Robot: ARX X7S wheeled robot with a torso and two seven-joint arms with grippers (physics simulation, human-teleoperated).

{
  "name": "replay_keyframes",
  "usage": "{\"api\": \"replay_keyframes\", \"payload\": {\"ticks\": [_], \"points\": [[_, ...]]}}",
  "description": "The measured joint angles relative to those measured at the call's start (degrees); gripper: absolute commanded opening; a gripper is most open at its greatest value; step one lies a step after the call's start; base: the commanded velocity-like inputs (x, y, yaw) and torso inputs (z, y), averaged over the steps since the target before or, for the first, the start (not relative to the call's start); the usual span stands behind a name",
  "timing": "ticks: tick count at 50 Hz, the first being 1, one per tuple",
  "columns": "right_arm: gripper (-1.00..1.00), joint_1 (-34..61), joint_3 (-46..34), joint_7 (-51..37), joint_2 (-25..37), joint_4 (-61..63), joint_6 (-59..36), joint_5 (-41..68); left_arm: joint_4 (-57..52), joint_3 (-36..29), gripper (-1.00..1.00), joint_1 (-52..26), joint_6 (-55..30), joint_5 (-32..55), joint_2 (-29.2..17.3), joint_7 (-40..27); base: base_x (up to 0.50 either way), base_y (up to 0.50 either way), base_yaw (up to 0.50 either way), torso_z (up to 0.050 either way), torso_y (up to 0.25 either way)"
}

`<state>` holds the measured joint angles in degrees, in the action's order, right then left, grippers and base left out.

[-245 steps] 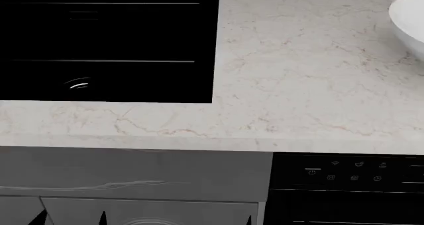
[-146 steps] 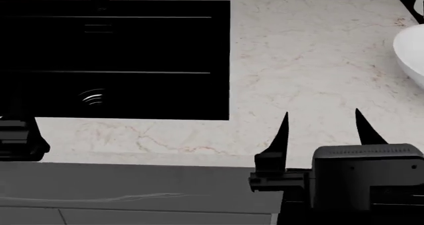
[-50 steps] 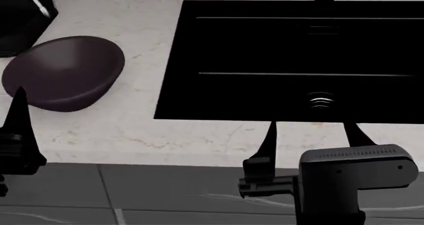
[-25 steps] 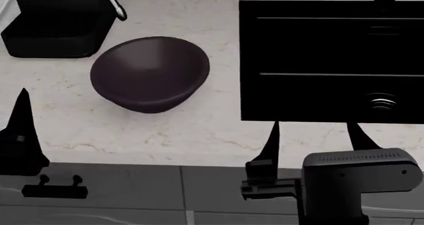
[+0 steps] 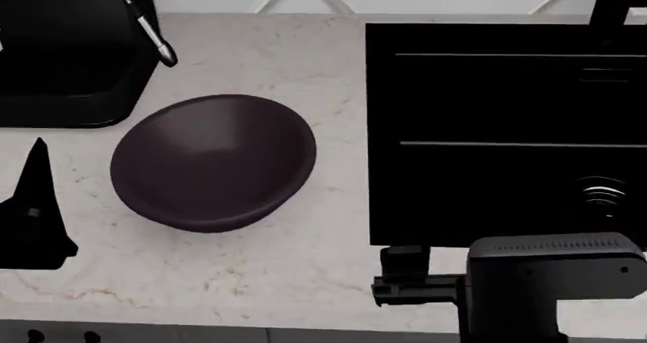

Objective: Stack the bowls from largest to smallest.

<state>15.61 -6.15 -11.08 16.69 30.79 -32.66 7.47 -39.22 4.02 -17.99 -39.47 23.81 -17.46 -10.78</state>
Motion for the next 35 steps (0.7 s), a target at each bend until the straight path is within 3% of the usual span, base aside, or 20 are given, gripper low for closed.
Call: {"api": "replay_keyframes", "payload": {"ticks": [13, 23, 28, 35], "points": [[1.0, -0.05, -0.27, -0.29, 0.26, 0.17, -0.24, 0.14, -0.06, 0.48, 1.0, -0.01, -0.36, 0.98, 0.02, -0.4, 0.47, 0.0, 0.0, 0.0, 0.0], [1.0, 0.08, -0.6, -0.4, 0.41, 0.21, 0.08, 0.19, -0.58, 2.04, 1.0, -0.58, -2.28, 3.63, 0.26, -0.91, 0.03, 0.0, 0.0, 0.0, 0.0], [1.0, 0.09, -0.76, -0.44, 0.49, 0.19, 0.14, 0.26, -1.22, 4.9, 1.0, -2.43, -7.01, 8.75, 0.44, -1.98, 0.0, 0.0, 0.0, 0.0, 0.0], [1.0, -0.09, -0.9, -0.52, 0.58, -0.02, 0.53, 0.35, -0.72, 12.52, 1.0, -8.74, -20.84, 23.03, 0.54, -7.62, 0.0, 0.0, 0.0, 0.0, 0.002]]}}
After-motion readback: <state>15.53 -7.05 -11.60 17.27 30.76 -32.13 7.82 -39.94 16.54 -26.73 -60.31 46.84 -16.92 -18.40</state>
